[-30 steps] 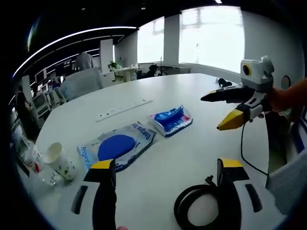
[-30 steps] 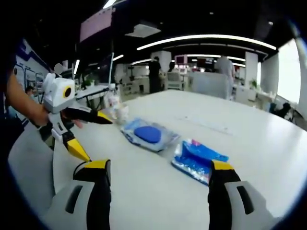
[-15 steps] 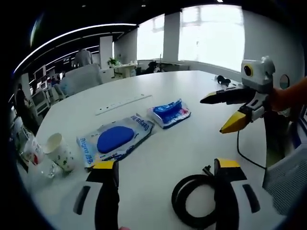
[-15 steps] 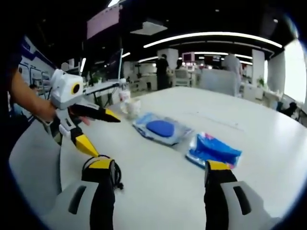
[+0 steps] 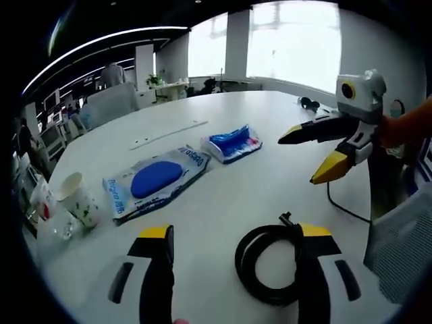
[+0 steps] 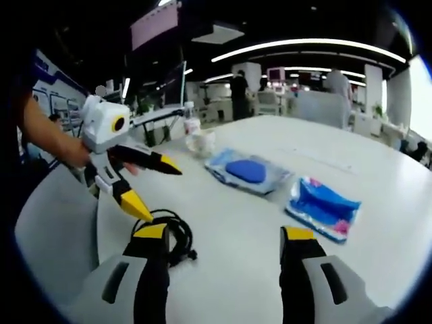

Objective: Arrange the tabletop items into an orderly group along one side of the table until the central work area is clear of visible clutter.

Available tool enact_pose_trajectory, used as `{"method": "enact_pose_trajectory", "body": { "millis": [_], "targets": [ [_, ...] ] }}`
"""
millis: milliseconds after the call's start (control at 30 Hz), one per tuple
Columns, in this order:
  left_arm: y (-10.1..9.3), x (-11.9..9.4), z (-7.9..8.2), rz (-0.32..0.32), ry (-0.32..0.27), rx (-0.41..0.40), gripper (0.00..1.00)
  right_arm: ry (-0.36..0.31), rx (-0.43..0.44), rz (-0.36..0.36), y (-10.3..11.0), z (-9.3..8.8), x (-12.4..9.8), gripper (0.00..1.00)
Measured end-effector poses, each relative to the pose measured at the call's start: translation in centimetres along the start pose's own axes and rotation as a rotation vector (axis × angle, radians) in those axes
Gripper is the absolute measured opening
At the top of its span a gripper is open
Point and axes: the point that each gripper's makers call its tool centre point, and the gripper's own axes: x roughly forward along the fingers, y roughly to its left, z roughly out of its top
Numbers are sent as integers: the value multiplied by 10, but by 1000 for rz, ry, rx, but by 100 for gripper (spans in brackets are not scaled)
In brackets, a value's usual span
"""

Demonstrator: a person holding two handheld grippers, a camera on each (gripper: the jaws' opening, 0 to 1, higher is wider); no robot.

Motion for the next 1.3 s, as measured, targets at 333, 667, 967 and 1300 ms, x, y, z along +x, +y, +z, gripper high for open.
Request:
{"method": "enact_pose_trajectory", "body": {
  "millis": [333,667,967,1300],
  "targets": [
    [-5,0,-11,-20,24,18,66,34,6,48,19,-13,3,54],
    [-12,1,-23,-42,57,73,59,85,-9,85,34,-27,8,47],
    [-9,1,-32,-47,90,54,52,134,9,110,44,-39,11,37],
    [-10,3,-43,-51,140,45,42,187,32,125,54,-49,21,26]
  ]
}}
